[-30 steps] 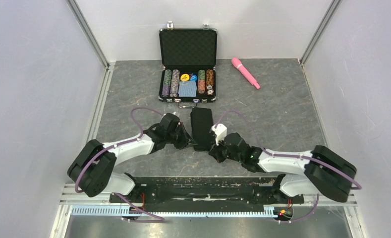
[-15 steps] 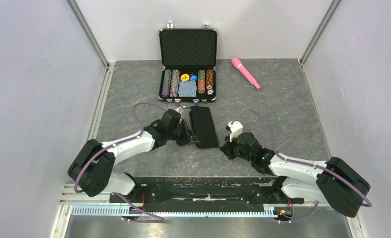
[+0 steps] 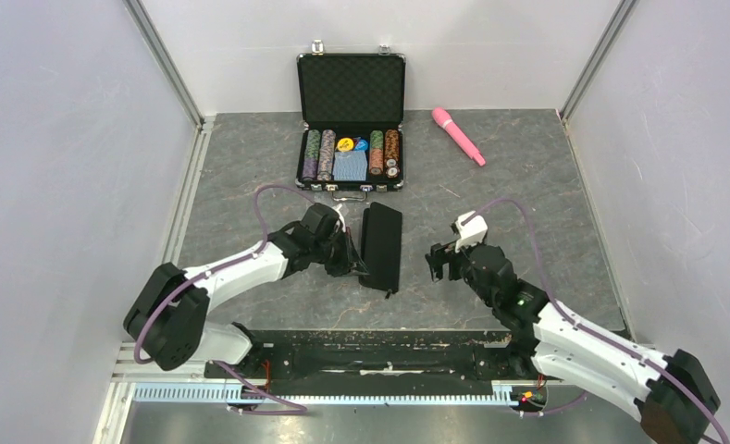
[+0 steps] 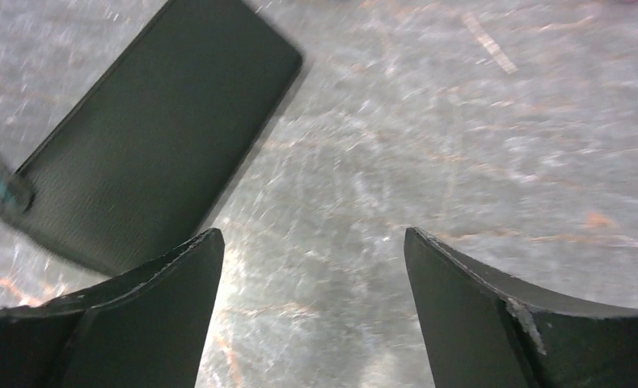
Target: Sort the hair-cutting tools
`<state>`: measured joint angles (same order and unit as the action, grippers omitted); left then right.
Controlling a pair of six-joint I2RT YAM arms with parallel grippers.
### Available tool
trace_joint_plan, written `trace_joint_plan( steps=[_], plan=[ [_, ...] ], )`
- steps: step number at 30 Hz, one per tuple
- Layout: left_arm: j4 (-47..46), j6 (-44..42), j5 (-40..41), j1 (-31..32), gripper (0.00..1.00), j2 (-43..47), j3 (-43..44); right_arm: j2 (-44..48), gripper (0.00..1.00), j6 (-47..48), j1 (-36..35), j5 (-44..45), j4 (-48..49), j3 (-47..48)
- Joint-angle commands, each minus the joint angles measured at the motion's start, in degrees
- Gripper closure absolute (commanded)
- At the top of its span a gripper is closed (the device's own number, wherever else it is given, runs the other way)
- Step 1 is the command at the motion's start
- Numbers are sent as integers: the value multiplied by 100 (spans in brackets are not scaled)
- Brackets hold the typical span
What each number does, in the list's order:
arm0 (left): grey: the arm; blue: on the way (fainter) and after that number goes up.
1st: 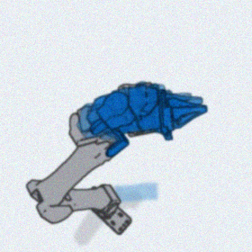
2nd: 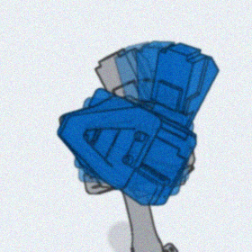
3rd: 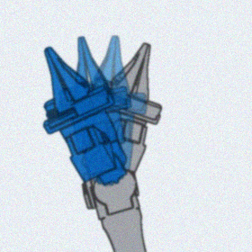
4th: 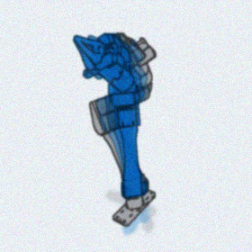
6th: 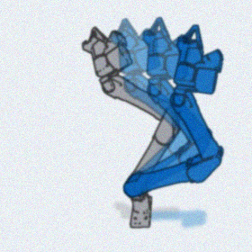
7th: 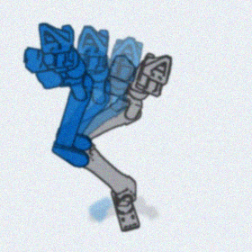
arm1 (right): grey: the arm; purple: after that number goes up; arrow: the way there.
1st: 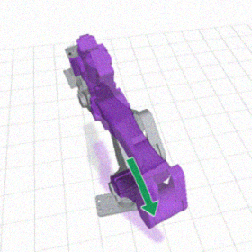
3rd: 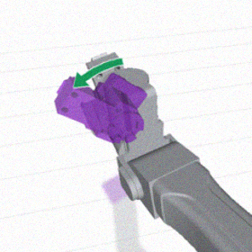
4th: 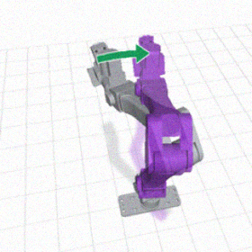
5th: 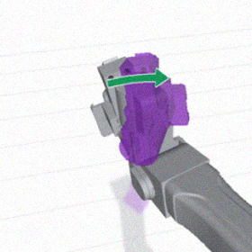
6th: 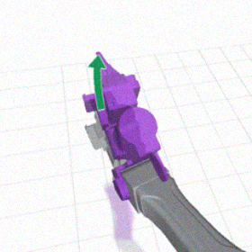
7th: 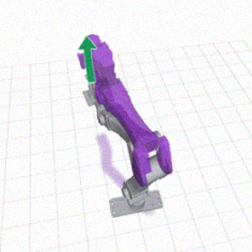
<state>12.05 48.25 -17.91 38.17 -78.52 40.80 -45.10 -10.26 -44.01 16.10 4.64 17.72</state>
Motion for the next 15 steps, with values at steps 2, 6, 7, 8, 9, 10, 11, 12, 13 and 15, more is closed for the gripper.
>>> trace_joint_plan(
  steps=[2,6,7,8,9,10,11,12,13,15],
  plan=[
    [565,-623,-365,155,80,602,12,632,12,433,17,1610,-658,590],
    [727,-869,242,225,45,1568,-151,1166,8,604,15,2407,-925,757],
    [770,-939,414,225,34,1853,-168,1325,7,650,15,2603,-978,787],
    [872,-1024,656,223,24,2059,-143,1453,6,695,15,2820,-1027,823],
    [960,-1150,854,220,14,2277,-92,1592,5,733,15,2987,-1076,860],
    [1056,-1255,1084,218,6,2453,-50,1714,4,784,15,3173,-1115,886],
    [1122,-1393,1327,218,1,2667,11,1851,4,835,15,3339,-1159,921],
    [1222,-1523,1582,217,0,2888,56,1989,3,877,17,3528,-1207,962],
    [1328,-1685,1954,217,0,3069,141,2097,2,927,17,3682,-1239,1006],
    [1536,-1979,2687,222,0,3480,312,2352,2,1094,15,4044,-1274,1080]
  ],
)
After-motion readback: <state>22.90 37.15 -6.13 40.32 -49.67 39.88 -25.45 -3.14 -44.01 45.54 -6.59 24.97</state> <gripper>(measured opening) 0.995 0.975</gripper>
